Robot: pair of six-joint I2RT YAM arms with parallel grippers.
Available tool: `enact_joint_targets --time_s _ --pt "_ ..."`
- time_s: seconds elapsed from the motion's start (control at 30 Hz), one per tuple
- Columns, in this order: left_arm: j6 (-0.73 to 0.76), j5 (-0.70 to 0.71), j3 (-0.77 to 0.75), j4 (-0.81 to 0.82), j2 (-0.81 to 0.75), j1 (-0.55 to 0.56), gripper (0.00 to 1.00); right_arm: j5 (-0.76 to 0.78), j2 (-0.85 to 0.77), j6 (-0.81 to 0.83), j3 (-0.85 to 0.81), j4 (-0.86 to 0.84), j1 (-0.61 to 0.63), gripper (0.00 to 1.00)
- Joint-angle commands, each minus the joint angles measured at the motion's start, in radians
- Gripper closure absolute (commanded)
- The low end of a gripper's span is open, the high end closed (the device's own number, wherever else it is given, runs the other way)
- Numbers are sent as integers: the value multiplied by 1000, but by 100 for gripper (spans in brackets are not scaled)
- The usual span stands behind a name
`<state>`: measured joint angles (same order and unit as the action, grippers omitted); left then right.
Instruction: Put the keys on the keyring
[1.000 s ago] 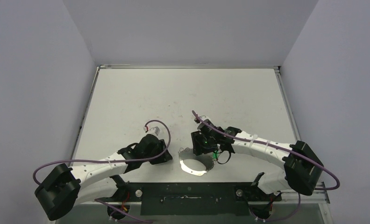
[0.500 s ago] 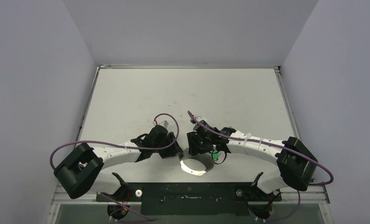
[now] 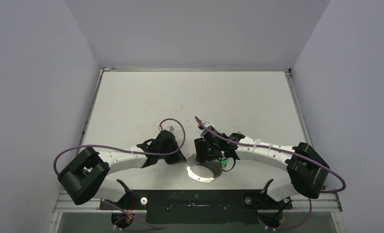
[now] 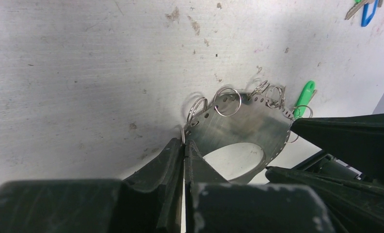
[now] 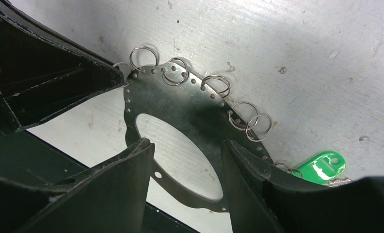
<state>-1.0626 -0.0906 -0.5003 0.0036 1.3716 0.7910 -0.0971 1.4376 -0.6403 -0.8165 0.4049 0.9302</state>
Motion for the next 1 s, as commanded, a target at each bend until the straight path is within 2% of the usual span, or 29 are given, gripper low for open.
enact_joint_targets --time_s 0.0,0.4,0.7,0.97 --pt "37 15 -44 -44 -23 1 100 18 -28 0 -6 -17 3 46" --pt "225 77 -151 -268 -109 -1 100 58 -116 45 2 1 1 41" --pt "356 137 -218 -375 -239 -3 100 94 -322 129 78 -79 -2 35" --pt "513 165 -337 -470 -335 -3 100 193 -527 227 142 -144 -1 33"
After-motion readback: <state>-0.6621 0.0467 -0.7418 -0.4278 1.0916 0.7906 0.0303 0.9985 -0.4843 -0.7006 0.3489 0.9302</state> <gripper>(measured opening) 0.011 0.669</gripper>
